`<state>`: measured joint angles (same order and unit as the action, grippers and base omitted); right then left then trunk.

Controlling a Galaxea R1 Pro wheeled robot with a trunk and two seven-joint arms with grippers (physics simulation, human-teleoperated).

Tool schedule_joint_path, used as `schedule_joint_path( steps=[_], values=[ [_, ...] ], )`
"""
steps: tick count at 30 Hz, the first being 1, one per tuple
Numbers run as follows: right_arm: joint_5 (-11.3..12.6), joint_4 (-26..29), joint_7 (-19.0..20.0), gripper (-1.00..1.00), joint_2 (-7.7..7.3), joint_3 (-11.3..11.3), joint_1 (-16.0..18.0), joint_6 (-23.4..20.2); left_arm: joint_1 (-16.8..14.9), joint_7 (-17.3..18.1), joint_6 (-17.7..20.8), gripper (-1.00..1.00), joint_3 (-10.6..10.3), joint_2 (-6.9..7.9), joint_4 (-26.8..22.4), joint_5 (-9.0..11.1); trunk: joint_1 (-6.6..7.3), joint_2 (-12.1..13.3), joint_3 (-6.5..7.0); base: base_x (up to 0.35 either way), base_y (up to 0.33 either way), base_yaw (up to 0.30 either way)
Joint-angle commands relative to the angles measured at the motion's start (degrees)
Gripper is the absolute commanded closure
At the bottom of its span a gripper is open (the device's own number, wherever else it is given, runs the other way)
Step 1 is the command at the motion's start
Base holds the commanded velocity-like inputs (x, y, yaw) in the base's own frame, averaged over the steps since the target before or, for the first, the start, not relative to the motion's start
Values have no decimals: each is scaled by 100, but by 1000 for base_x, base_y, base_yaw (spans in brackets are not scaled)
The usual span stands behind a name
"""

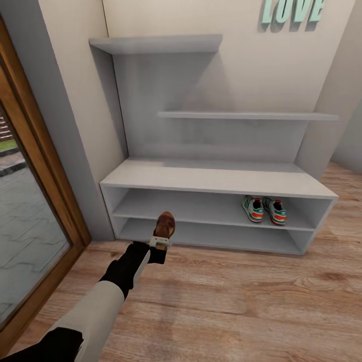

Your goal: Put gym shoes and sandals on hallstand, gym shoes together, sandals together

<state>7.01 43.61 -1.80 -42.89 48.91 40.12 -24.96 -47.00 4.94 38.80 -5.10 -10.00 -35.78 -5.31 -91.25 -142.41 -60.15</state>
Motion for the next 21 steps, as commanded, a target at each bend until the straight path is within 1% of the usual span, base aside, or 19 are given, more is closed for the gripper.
schedule_joint_path(
  steps=[1, 2, 10, 16, 21],
  values=[
    [79, 7, -32, 100, 0, 4, 4, -33, -2, 42, 23, 100, 0, 0, -8, -58, -21, -43, -31, 0, 0, 0],
    [80, 7, -32, 100, 0, 4, 4, -34, -3, 42, 23, 100, 0, 0, -8, -58, -43, -83, -56, 0, 0, 0],
    [80, 7, -33, 100, 0, 4, 4, -36, -2, 42, 15, 100, 0, 0, -13, -58, -63, -94, -305, 0, 0, 0],
    [78, 7, -32, 100, 0, 4, 4, -36, -4, 42, -129, 100, 0, 0, -12, -58, -79, -102, -492, 0, 0, 0],
    [74, 7, -35, 100, 0, 4, 4, -36, -2, 42, -159, 100, 0, 0, -9, -58, -92, -108, -642, 0, 0, 0]
  ],
)
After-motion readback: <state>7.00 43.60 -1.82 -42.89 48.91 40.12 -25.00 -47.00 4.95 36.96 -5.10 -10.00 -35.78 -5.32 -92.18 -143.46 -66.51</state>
